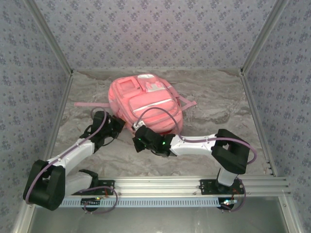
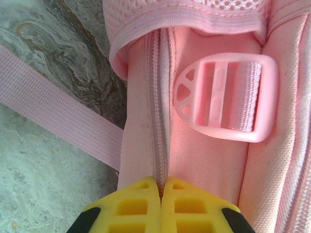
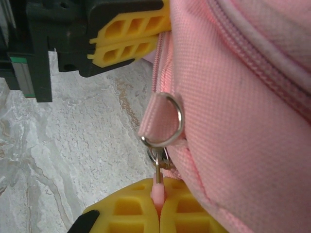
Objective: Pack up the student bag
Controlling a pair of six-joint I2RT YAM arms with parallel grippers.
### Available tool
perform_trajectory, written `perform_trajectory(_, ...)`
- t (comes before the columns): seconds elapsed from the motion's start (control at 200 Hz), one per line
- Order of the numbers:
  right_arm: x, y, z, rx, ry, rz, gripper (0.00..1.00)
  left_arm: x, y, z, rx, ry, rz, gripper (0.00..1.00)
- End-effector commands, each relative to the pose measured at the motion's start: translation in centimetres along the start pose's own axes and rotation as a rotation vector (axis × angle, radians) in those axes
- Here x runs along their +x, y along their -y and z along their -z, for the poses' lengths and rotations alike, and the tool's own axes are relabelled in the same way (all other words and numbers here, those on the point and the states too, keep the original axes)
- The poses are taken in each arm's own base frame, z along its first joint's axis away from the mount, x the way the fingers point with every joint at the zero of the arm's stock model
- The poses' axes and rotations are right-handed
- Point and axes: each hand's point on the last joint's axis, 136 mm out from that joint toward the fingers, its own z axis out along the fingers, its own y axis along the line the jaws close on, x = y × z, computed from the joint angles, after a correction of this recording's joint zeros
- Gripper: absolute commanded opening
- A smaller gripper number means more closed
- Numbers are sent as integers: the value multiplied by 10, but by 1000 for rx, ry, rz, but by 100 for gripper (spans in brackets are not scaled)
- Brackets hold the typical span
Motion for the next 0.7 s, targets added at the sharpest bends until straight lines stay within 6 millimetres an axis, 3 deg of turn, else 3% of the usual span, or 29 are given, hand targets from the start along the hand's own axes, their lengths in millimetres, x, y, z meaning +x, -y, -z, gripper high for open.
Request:
perform_trajectory(0.0,1,16,12,59,0,-13,0,-20,10,9,-7,91,-25,0)
perform_trajectory(0.365,13,31,31,95,-25,-16,0,-24,-2,10,-47,99,-26,0)
perform_trajectory(0.694,31,62,54,166,-56,-22,0,-30,-6,18,-72,120,-32,0)
